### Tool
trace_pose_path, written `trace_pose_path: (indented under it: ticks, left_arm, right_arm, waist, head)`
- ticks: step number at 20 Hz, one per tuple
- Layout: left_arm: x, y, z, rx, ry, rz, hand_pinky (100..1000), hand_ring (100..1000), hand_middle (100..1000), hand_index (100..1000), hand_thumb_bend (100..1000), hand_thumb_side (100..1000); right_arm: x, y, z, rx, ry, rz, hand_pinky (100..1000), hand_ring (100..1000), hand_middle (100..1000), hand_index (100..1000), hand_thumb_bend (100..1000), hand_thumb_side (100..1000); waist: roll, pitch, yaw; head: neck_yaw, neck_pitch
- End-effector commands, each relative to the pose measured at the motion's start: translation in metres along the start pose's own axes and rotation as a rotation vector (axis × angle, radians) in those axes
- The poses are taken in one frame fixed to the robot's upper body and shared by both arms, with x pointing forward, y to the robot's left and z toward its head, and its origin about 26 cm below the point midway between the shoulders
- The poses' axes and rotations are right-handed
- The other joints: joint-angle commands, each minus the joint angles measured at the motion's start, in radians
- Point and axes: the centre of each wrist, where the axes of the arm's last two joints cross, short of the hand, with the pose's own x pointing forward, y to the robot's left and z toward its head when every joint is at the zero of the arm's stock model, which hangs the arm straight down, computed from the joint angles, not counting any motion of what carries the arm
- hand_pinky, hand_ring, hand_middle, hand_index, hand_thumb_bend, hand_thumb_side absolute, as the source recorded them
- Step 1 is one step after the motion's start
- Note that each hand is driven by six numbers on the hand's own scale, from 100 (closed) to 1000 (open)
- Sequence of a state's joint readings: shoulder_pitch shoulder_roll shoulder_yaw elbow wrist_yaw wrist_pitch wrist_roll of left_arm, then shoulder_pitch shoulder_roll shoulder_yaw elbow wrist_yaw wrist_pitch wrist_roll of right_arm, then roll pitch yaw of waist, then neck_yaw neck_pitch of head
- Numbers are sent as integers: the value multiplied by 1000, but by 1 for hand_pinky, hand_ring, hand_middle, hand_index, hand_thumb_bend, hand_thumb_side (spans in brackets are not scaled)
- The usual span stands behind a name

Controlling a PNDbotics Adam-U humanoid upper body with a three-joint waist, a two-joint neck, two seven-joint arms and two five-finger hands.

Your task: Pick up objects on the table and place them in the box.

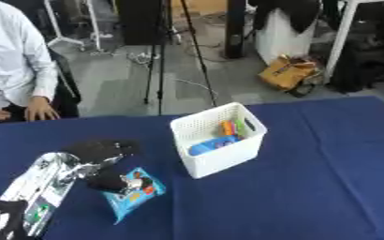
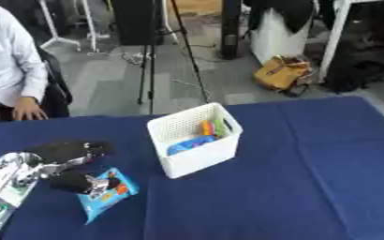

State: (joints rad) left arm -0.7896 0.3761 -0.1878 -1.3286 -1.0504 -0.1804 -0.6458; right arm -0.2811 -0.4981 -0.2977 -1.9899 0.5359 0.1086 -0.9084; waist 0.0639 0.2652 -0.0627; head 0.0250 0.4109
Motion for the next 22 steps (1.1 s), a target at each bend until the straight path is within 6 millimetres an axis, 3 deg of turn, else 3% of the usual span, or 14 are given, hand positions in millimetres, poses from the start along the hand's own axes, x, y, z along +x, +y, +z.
trace_pose_path:
  ticks: [1,22]
  left_arm:
    - [-2,5,2,25,0,-13,1000,1000,1000,1000,547,1000]
    - [2,-14,-18,-55,41,-53,1000,1000,1000,1000,570,1000]
  right_arm:
    - [3,-1,-9,-15,-25,-8,837,832,650,731,100,792]
    - [4,0,-9,-16,-20,-14,836,832,648,729,100,783]
  waist:
    - [-7,-15,-3]
    - [-7,-11,-8]
  head:
    - [2,4]
    - [23,3]
